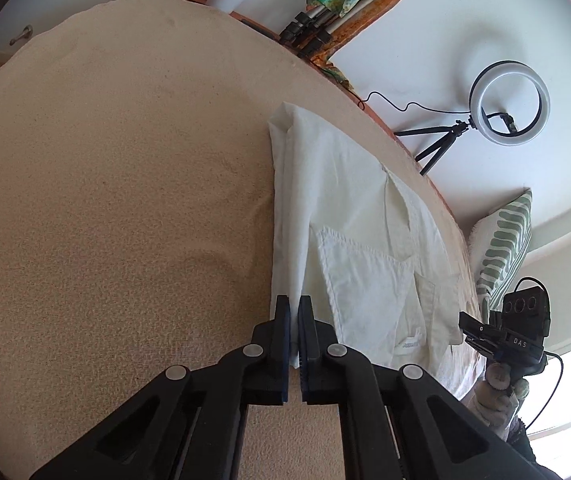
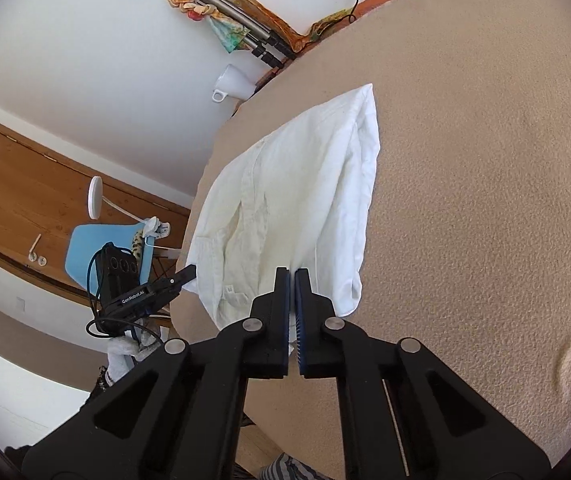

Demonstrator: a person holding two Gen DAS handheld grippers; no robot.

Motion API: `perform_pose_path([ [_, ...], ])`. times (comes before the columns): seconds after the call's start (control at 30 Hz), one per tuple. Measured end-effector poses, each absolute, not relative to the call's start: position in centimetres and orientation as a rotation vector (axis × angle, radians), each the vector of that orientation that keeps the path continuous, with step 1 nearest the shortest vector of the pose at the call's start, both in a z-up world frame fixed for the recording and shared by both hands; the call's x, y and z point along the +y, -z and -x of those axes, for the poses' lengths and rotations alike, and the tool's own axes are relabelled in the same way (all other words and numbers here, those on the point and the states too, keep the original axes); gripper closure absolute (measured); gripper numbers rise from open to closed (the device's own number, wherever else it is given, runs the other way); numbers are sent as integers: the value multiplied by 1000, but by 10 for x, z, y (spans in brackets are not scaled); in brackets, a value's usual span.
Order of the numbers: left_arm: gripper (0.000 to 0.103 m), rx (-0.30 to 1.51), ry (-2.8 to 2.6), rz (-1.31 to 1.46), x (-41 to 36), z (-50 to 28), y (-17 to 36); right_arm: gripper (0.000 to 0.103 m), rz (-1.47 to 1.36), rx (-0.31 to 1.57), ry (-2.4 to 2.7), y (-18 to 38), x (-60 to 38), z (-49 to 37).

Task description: Fold small clothes

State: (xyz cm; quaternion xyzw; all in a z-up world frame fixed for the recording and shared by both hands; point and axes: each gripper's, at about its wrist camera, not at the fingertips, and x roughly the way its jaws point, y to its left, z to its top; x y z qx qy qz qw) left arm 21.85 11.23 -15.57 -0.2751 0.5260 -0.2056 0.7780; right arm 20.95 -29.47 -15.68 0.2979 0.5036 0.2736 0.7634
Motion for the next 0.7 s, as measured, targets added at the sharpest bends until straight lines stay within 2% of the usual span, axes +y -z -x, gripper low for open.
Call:
perform_pose_path([
  [0.13, 103, 1138, 442, 540, 108, -218, 156, 100, -629, 1197, -503, 189, -294, -213],
  [0.27, 98, 1129, 435, 477, 108, -215, 146, 100, -586, 1198, -511, 185, -295, -212],
  [0.33, 85, 1106, 426, 499, 117, -215, 140, 99, -597, 1199, -548, 177, -299, -214],
  [0.4, 73, 1070, 421, 533, 126, -219, 131, 91, -609, 1176, -554, 168, -306, -215],
  [0.43, 71, 1053, 417, 553, 131, -222, 127, 86, -617, 1152, -556, 163, -311, -217],
  [0.5, 67, 1027, 401, 596, 139, -234, 122, 63, -637, 1104, -561, 152, -321, -223],
  [0.7, 50, 1035, 396, 694, 143, -281, 126, 61, -717, 1038, -530, 144, -332, -259],
])
